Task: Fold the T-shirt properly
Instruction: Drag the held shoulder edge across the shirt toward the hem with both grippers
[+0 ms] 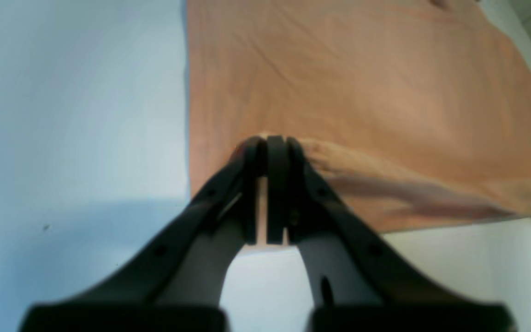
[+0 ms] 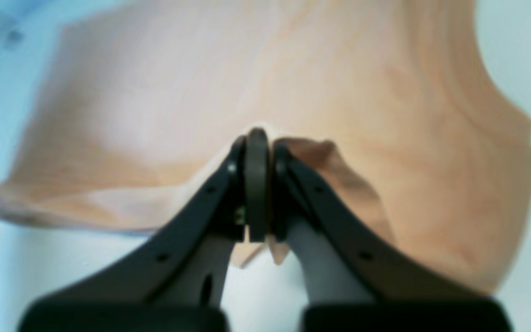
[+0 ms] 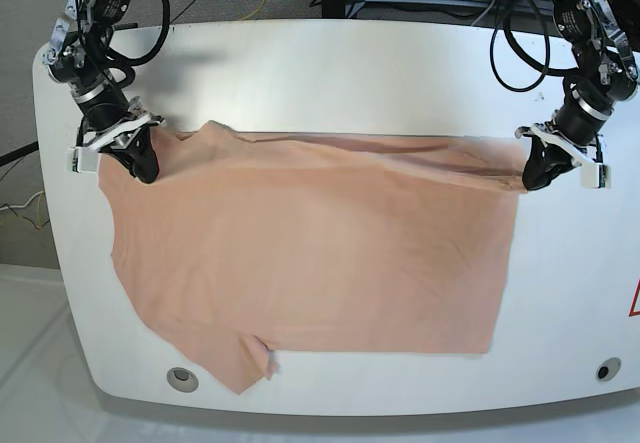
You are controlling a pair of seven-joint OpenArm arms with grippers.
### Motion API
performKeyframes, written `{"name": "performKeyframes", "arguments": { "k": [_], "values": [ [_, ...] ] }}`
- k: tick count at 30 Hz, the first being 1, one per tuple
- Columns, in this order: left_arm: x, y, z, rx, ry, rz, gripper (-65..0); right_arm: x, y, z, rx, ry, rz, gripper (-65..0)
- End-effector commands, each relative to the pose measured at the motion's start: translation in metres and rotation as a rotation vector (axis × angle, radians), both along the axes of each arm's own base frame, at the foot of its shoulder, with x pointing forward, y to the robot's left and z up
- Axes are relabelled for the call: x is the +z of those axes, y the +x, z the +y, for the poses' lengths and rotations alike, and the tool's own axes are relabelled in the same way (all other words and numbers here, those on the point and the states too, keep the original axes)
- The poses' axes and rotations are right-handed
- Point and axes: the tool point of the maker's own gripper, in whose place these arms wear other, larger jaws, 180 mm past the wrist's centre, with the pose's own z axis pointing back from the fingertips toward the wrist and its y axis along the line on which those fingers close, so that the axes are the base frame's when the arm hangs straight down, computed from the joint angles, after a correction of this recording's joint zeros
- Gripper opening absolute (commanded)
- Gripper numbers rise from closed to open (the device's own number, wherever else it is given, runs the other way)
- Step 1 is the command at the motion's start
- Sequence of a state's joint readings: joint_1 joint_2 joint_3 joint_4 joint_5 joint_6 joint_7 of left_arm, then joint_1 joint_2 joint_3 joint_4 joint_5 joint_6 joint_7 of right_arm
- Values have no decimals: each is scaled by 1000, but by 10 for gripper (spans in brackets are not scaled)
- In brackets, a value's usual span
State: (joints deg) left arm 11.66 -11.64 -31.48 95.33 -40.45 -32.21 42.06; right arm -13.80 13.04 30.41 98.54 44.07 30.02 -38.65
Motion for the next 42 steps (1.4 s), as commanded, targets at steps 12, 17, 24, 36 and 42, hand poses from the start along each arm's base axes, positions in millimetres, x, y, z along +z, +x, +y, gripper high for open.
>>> {"name": "performKeyframes", "arguments": {
  "k": [12, 17, 24, 36, 42],
  "values": [
    [-6, 29, 9, 27, -36, -24, -650, 13, 35, -19, -37, 1, -61, -650],
    [-13, 39, 10, 29, -31, -2, -650, 13, 43, -24, -49, 10, -65, -650],
    [-20, 59, 23, 57, -41, 29, -650, 14, 62, -26, -53, 30, -79, -650],
    [-15, 75, 27, 70, -55, 10, -650, 9, 84, -17, -15, -26, -72, -650],
    [-15, 82, 28, 68, -45, -3, -650, 7, 94, -14, 3, -37, -57, -650]
  ]
}}
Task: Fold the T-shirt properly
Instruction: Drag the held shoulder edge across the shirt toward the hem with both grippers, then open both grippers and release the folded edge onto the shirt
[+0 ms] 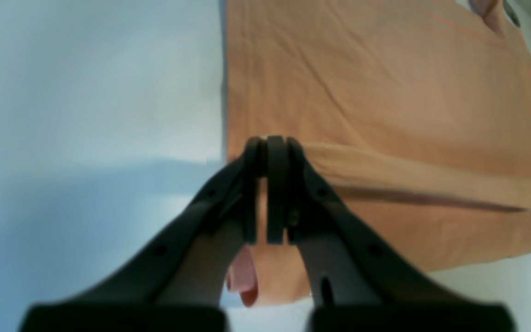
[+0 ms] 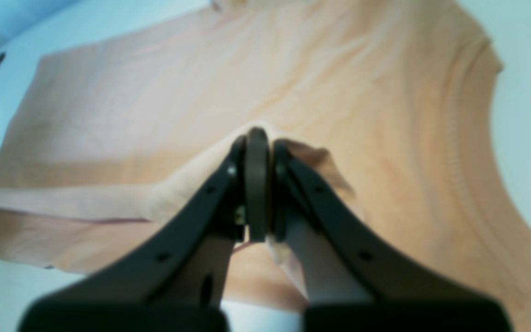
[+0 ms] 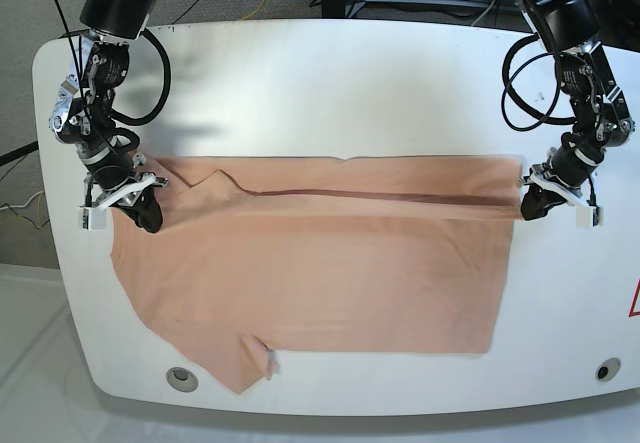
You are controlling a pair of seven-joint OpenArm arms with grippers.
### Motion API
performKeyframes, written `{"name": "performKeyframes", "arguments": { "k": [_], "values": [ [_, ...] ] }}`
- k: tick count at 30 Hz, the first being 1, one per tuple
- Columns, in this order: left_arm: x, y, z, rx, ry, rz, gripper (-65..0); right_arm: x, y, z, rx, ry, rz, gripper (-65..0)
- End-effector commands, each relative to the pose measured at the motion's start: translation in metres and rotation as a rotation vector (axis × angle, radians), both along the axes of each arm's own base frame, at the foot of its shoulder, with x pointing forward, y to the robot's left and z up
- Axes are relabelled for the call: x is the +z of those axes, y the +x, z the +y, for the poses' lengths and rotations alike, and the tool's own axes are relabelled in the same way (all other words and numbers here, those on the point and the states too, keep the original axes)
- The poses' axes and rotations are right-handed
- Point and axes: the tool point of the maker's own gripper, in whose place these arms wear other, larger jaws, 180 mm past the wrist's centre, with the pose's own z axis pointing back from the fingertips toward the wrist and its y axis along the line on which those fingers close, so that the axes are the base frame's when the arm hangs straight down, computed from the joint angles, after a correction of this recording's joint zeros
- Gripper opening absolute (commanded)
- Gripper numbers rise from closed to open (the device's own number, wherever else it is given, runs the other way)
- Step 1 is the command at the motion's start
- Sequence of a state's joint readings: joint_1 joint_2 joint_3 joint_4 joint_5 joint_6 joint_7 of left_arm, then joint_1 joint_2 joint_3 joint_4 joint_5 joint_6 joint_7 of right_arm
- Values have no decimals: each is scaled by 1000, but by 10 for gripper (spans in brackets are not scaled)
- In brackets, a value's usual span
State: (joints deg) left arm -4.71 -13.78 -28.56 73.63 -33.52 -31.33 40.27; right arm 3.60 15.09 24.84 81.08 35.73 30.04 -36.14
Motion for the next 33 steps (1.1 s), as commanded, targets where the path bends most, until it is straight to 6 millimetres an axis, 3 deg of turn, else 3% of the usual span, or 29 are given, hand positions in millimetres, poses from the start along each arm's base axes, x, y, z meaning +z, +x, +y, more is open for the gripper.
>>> {"name": "performKeyframes", "arguments": {
  "k": [1, 8, 10, 16, 18, 19, 20, 22, 26, 28, 33],
  "values": [
    [20, 17, 7, 7, 17, -81, -650, 22, 16, -7, 2, -17, -64, -650],
    [8, 19, 14, 21, 32, -59, -650, 14, 25, -9, -4, -6, -42, -650],
    [-5, 17, 22, 26, 63, -27, -650, 1, 28, -17, -24, -9, -5, -650],
    [-11, 17, 22, 15, 93, -6, -650, -14, 32, -18, -21, -36, 38, -650],
    [-10, 17, 22, 11, 101, -3, -650, -18, 32, -18, -19, -57, 48, -616],
    [-8, 20, 22, 11, 106, -1, -650, -20, 31, -17, -15, -75, 53, -540],
    [-6, 22, 23, 11, 111, 2, -621, -22, 30, -17, -10, -93, 58, -463],
    [-6, 25, 23, 9, 116, 9, -530, -19, 32, -18, -5, -114, 51, -379],
    [-3, 29, 23, 8, 130, 10, -339, -15, 33, -24, -5, -141, 42, -248],
    [-3, 29, 25, 11, 141, 11, -292, -14, 33, -30, -12, -156, 42, -226],
    [2, 28, 29, 13, 162, -8, -263, -7, 27, -48, -33, -200, 37, -224]
  ]
}}
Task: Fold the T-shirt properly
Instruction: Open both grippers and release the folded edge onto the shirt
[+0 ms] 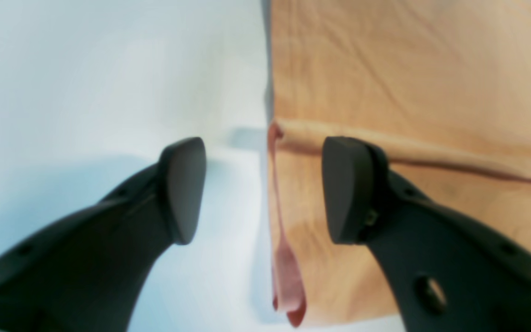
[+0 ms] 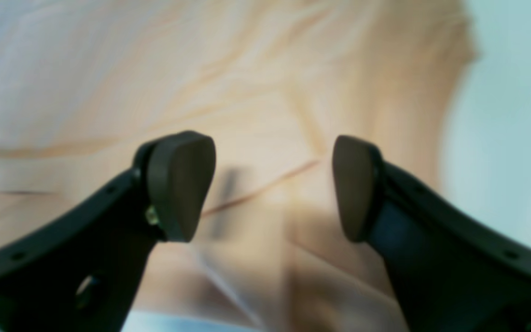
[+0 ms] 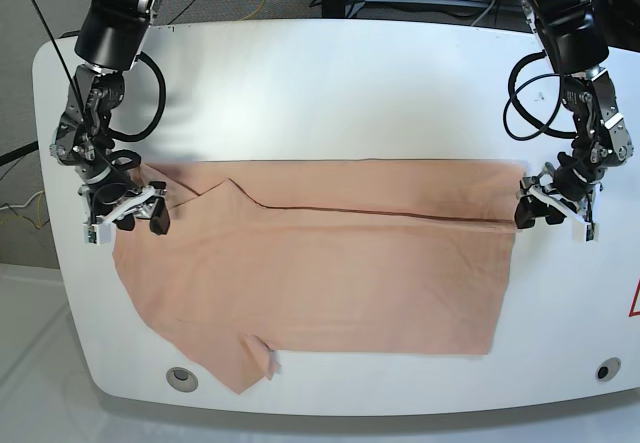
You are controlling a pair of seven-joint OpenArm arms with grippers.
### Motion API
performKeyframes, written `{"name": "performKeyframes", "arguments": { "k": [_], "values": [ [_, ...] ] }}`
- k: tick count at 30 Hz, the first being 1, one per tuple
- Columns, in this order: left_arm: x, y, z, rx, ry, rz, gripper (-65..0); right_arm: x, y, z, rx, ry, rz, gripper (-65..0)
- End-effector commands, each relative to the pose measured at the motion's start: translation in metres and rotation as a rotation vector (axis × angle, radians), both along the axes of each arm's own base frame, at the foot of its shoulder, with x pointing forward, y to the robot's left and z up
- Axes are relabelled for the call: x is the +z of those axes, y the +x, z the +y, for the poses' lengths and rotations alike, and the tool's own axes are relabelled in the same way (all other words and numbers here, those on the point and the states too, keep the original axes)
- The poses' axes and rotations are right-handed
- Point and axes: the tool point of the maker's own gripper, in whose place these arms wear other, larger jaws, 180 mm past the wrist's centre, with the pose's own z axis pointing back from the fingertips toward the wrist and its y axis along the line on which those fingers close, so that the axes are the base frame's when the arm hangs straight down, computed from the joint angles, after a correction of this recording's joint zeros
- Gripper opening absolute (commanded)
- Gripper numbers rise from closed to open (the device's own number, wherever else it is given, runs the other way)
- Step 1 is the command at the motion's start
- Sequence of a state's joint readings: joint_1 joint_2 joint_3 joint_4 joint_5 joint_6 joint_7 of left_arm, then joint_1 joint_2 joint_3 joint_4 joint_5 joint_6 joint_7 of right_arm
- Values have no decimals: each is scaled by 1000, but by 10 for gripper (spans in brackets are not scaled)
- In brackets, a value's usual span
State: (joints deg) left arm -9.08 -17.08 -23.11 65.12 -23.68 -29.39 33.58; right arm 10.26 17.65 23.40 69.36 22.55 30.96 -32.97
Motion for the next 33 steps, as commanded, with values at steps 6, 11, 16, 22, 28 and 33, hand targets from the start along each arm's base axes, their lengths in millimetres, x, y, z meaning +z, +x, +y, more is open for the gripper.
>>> {"name": "performKeyframes", "arguments": {
  "k": [6, 11, 16, 22, 28, 33],
  "values": [
    [42, 9, 13, -15, 71, -120, -291, 38, -2, -34, -38, -85, -92, -237],
    [52, 0, -2, -106, 110, -146, -304, 40, -22, -37, -43, -110, -76, -243],
    [62, -15, -12, -163, 115, -172, -324, 32, -43, -30, -50, -85, -65, -238],
    [67, -41, -8, -159, 96, -183, -351, 23, -68, -22, -74, -31, -61, -228],
    [68, -59, -2, -127, 93, -185, -326, 12, -87, -22, -98, 15, -41, -217],
    [61, -73, -1, -112, 88, -160, -285, 5, -100, -28, -121, 37, -25, -206]
  ]
}}
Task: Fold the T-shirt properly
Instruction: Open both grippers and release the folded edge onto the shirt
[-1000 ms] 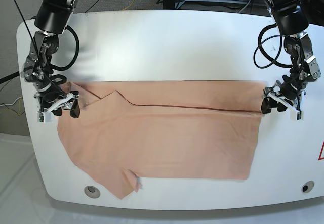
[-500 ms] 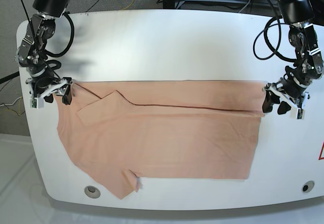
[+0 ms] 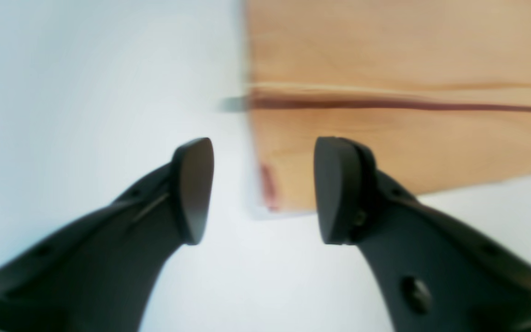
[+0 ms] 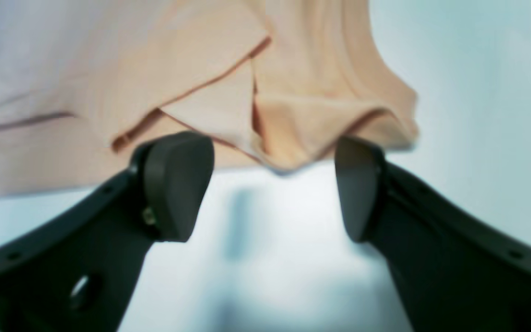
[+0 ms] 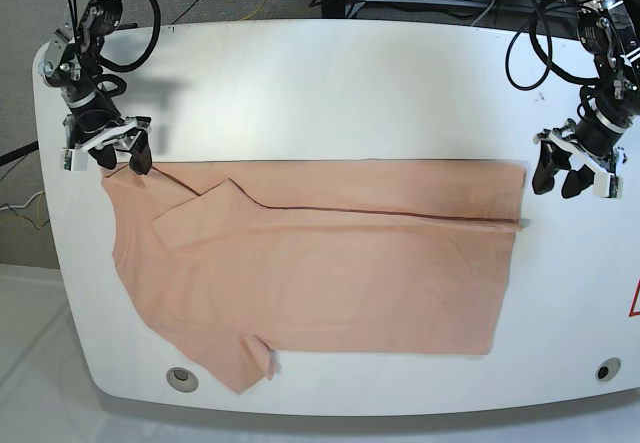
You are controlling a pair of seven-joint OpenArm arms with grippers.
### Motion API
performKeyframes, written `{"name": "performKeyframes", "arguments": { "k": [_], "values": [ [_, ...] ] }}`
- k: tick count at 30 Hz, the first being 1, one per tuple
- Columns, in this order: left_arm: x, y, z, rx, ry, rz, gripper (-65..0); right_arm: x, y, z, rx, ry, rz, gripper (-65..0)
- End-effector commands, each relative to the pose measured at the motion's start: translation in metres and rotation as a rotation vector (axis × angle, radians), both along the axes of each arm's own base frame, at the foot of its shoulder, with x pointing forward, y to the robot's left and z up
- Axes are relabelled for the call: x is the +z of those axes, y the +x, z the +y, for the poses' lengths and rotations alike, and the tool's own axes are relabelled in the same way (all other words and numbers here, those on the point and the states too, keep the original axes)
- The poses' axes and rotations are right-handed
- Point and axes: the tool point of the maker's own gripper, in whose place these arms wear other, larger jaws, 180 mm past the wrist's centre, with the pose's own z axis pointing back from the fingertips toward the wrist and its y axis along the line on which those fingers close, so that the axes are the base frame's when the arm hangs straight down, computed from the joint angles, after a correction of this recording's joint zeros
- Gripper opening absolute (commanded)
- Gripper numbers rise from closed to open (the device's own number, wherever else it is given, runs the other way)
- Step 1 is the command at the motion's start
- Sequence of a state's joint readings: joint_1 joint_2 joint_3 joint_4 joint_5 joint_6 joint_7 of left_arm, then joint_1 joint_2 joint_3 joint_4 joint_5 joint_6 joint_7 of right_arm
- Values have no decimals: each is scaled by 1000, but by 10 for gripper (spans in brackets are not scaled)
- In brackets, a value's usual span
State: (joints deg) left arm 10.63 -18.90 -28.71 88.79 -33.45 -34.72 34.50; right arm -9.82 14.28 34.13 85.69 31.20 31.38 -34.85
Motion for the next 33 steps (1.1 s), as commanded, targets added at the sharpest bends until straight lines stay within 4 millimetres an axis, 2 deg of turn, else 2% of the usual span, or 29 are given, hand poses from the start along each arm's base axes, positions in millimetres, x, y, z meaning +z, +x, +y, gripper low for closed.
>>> {"name": "performKeyframes", "arguments": {
  "k": [1, 4, 6, 8, 14, 16, 24, 33],
  "values": [
    [10, 0, 6, 11, 10, -33, -279, 10, 1, -11, -15, -15, -33, -205],
    [3, -6, 5, 23, 2, -17, -266, 8, -2, -15, -30, -17, -30, -203],
    [-9, -7, 3, 30, -9, 16, -249, 16, 5, -24, -56, -33, -60, -207],
    [-13, -6, 1, 35, -20, 23, -251, 15, 6, -26, -65, -40, -60, -208],
    [-22, -1, -7, 48, -57, 35, -256, 5, 9, -33, -92, -72, -37, -209],
    [-32, -3, -14, 55, -91, 50, -255, -3, 16, -36, -105, -86, -9, -209],
    [-35, -1, -19, 55, -105, 54, -265, -12, 25, -37, -126, -89, 13, -214],
    [-33, -2, -21, 36, -77, 43, -319, -25, 26, -34, -151, -46, 32, -264]
  ]
}}
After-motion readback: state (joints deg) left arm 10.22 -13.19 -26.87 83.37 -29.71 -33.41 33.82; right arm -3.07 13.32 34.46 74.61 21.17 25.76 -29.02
